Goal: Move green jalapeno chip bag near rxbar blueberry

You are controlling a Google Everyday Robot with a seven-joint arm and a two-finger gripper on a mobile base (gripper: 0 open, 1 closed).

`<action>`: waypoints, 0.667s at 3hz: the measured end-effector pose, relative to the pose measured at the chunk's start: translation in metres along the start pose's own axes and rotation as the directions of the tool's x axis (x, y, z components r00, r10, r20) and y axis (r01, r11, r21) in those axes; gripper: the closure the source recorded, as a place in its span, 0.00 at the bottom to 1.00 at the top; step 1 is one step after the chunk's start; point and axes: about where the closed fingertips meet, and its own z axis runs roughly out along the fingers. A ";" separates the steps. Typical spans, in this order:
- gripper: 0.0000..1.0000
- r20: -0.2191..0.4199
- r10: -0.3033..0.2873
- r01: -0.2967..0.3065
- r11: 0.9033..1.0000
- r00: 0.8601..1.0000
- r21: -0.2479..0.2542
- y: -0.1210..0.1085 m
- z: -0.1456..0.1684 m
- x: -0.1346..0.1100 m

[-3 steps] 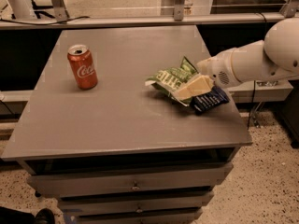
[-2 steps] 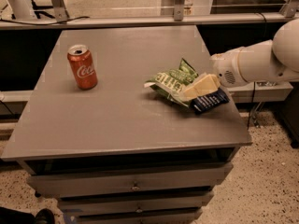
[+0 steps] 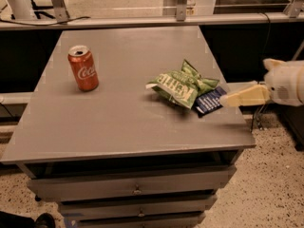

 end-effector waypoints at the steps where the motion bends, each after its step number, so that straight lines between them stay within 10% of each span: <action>1: 0.00 -0.007 0.015 -0.015 0.999 1.000 0.038 -0.011 -0.021 0.013; 2: 0.00 0.010 -0.004 0.004 1.000 1.000 -0.012 0.001 -0.005 0.012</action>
Offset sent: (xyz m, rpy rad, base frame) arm -0.0052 0.0093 -0.0204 0.0135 -0.0163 0.0862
